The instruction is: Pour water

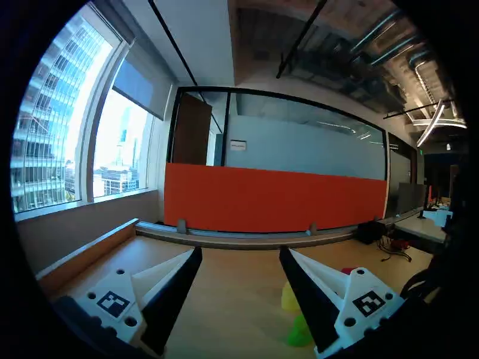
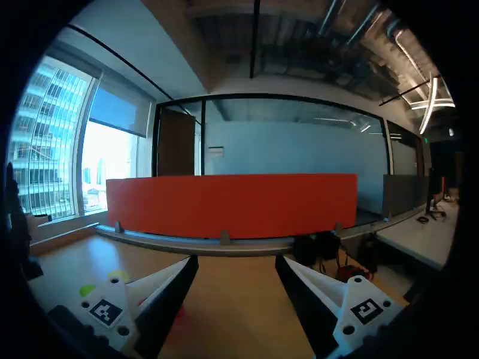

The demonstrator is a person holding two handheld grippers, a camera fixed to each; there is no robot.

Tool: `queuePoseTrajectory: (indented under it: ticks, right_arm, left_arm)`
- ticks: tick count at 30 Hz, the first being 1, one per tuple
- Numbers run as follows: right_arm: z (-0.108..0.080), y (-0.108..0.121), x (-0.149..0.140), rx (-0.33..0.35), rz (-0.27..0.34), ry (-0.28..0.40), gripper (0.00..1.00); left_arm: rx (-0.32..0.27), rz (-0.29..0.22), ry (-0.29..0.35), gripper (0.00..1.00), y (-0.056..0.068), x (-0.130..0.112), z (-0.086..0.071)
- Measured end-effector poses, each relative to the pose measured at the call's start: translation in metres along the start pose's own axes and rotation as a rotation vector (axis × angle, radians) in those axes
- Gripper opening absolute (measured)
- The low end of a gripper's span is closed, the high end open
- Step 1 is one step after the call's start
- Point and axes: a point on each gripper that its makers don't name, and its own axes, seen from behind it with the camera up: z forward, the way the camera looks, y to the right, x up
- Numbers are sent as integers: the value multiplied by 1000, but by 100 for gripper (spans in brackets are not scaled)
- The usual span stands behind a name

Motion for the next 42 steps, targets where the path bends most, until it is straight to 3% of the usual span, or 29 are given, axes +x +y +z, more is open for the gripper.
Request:
queuePoseTrajectory:
  ticks: [6,11,18,30,36,42]
  right_arm:
    - [3,-10,20,22,0,-2,100]
    - [4,-17,38,44,-1,8,100]
    - [3,-27,41,91,-4,6,100]
    - [-13,-79,46,343,-27,-6,100]
    - [-27,-112,46,486,-51,-17,100]
    - [-30,-128,50,564,-26,-24,100]
  left_arm:
    - [-42,14,-16,96,16,24,19]
    - [-82,22,-28,96,26,40,25]
    - [-165,23,-43,96,44,45,28]
    - [-339,47,-60,96,75,50,26]
    - [-450,68,-56,96,97,55,18]
    - [-530,79,-76,96,113,49,13]
